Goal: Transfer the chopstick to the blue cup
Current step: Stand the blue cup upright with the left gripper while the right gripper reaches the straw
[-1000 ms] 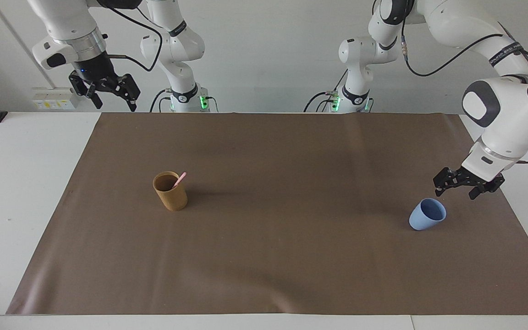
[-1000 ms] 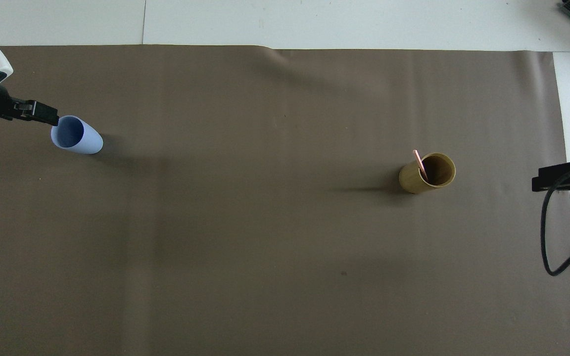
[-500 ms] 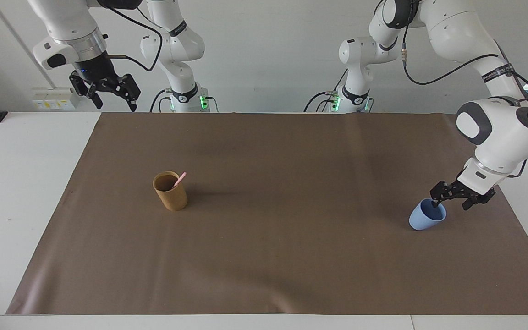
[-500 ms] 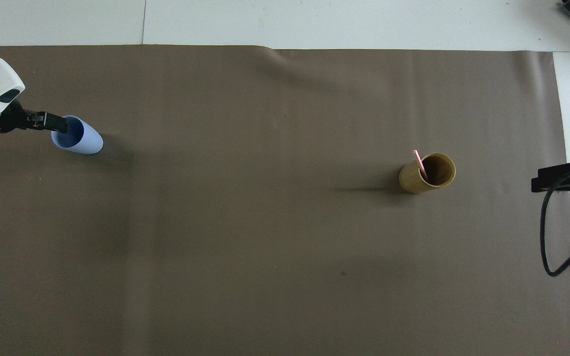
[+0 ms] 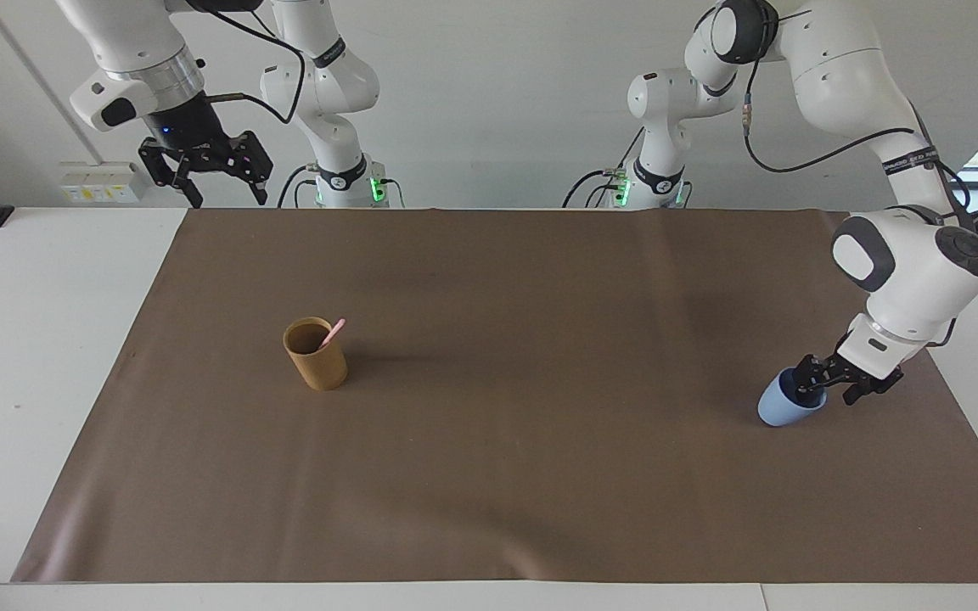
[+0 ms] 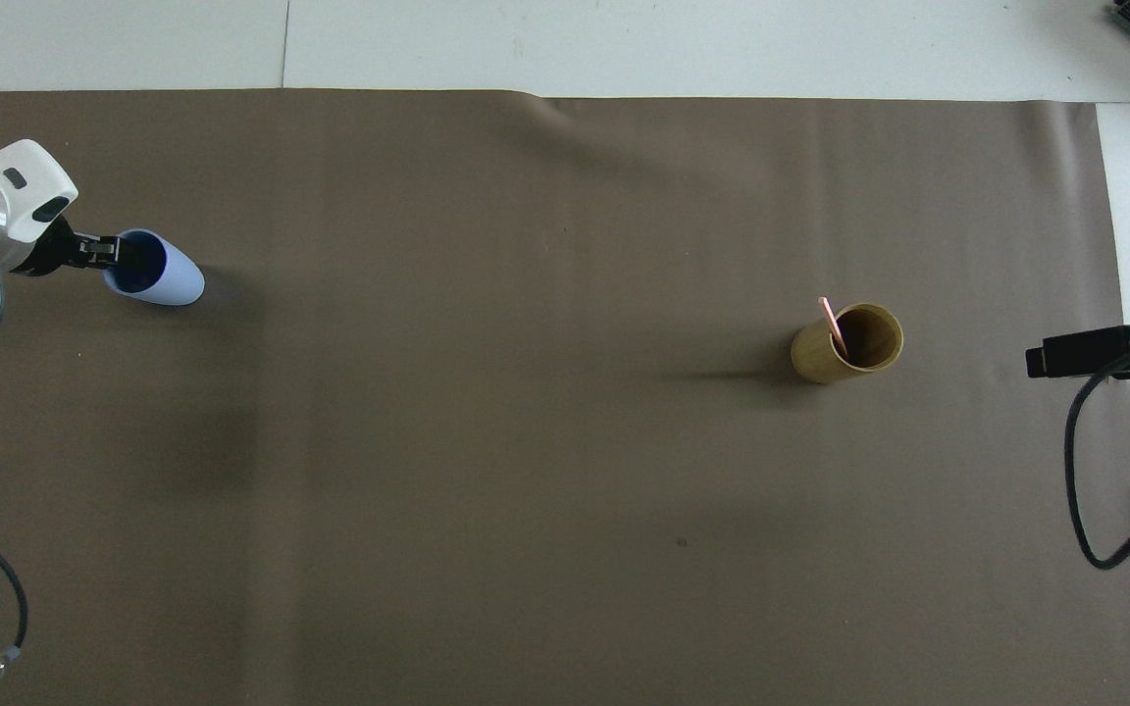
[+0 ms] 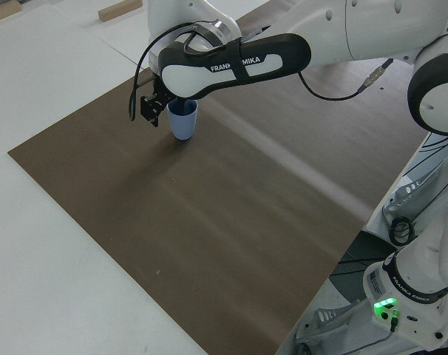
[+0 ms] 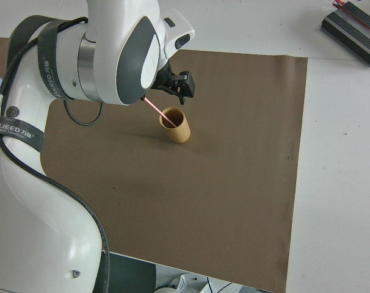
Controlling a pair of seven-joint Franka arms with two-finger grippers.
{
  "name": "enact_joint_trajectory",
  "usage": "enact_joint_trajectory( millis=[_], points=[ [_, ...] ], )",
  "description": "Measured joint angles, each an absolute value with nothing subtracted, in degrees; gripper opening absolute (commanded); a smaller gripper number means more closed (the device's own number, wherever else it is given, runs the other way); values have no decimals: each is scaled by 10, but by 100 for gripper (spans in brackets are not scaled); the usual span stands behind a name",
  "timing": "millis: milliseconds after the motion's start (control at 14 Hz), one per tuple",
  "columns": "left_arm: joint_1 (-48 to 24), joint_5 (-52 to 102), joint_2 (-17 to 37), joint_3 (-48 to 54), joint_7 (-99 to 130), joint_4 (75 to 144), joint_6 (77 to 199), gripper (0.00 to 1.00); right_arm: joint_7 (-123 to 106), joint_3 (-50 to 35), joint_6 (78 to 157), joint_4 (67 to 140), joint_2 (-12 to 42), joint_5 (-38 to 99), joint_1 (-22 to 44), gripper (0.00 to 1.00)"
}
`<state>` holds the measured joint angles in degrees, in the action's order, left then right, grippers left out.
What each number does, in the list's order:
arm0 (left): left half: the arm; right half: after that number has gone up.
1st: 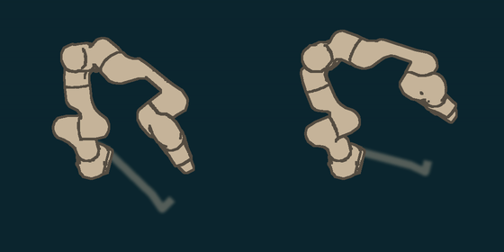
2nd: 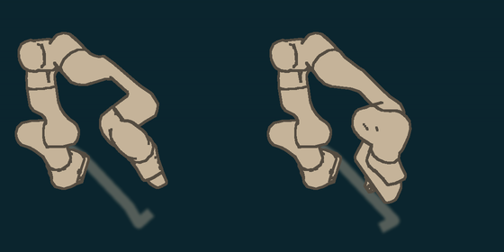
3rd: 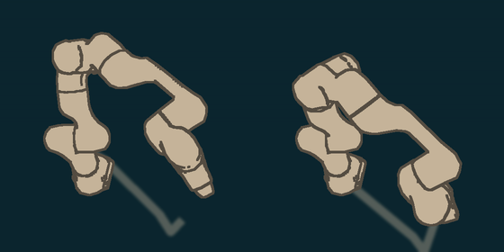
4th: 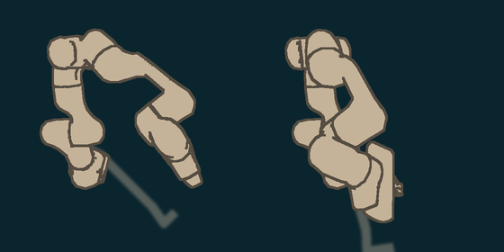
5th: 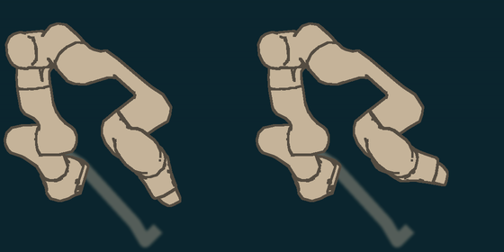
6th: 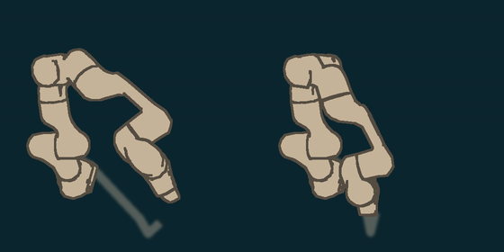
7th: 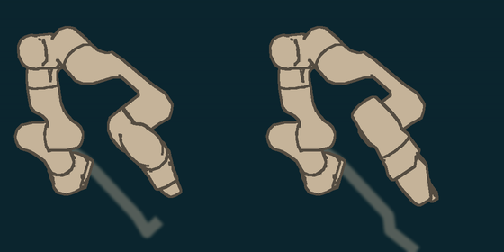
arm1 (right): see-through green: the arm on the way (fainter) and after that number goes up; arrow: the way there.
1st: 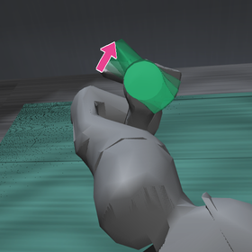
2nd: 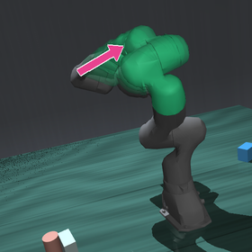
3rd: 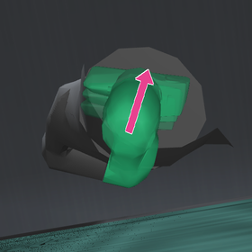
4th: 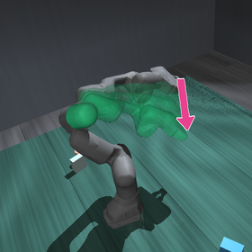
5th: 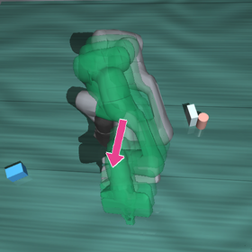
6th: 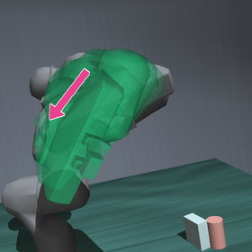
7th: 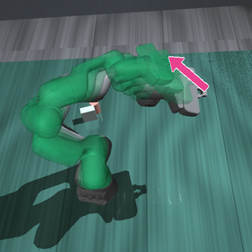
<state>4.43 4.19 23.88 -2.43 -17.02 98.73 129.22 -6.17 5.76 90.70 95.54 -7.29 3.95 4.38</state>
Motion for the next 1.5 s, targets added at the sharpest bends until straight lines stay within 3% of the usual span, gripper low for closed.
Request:
enact_joint_trajectory(
  millis=[71, 429, 786, 1071, 1500],
  points=[
    [44, 44, 240, -24, -170, 999, 1305, 0, -96, 58, 916, 958, -73, 42, 44, 100],
    [44, 105, 234, -22, -172, 1005, 1294, 0, -172, 57, 950, 972, -73, 55, 61, 100],
    [13, 106, 156, -10, -166, 1004, 1186, 0, -321, 57, 1048, 1023, -66, 101, 66, 100],
    [-100, 106, 108, -8, -80, 1059, 1181, 0, -402, 57, 1110, 1056, -56, 149, 78, 100],
    [-272, 105, 107, -6, 125, 1097, 1214, 0, -595, 60, 1176, 1087, -1, 233, 91, 100]
  ],
)
